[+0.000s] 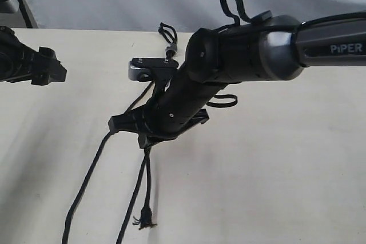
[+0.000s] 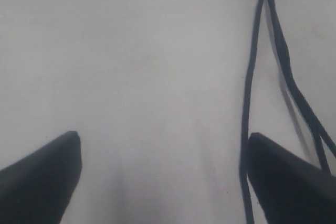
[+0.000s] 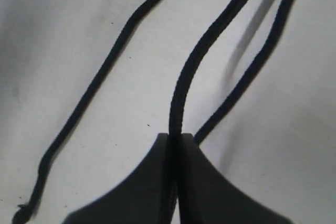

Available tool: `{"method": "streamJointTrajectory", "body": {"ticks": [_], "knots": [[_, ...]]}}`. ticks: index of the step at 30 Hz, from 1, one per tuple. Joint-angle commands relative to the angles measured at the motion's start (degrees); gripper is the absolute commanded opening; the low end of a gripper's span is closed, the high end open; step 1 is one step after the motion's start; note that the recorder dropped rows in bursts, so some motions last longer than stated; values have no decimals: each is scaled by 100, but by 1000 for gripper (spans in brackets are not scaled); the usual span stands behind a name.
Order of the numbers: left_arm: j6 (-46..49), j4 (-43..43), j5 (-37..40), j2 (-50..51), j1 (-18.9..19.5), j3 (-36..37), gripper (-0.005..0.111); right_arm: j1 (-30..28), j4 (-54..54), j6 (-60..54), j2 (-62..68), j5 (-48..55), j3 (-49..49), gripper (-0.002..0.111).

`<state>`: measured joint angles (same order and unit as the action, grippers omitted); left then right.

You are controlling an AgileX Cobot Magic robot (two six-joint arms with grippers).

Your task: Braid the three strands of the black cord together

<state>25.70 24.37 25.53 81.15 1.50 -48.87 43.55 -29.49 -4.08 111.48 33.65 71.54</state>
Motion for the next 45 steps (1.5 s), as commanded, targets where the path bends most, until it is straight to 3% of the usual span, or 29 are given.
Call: {"method": "streamJointTrajectory", "body": {"ticks": [1, 7, 9, 11, 16, 18, 25, 31, 45], "knots": [[3, 50, 2, -57, 28, 42, 80, 6, -880, -193, 134, -87, 83, 0], [3, 50, 2, -57, 28, 42, 80, 242, -1247, -359, 431, -531, 109, 1], [3, 50, 2, -57, 28, 42, 80, 388, -1247, -304, 546, -768, 109, 6], [3, 50, 2, -57, 28, 42, 80, 535, -1247, -290, 663, -907, 109, 16], [3, 50, 2, -57, 28, 42, 80, 686, -872, -661, 748, -894, 117, 55], [3, 50, 2, -57, 28, 42, 80, 670, -840, -1044, 669, -837, 117, 64], [3, 50, 27, -57, 28, 42, 80, 424, -672, -1759, 287, -753, 132, 64], [3, 138, 25, -57, 28, 42, 80, 389, 118, -1797, 316, -610, 132, 64], [3, 181, 38, -47, 17, 42, 80, 389, 2751, 374, 970, 22, 807, 64]]}}
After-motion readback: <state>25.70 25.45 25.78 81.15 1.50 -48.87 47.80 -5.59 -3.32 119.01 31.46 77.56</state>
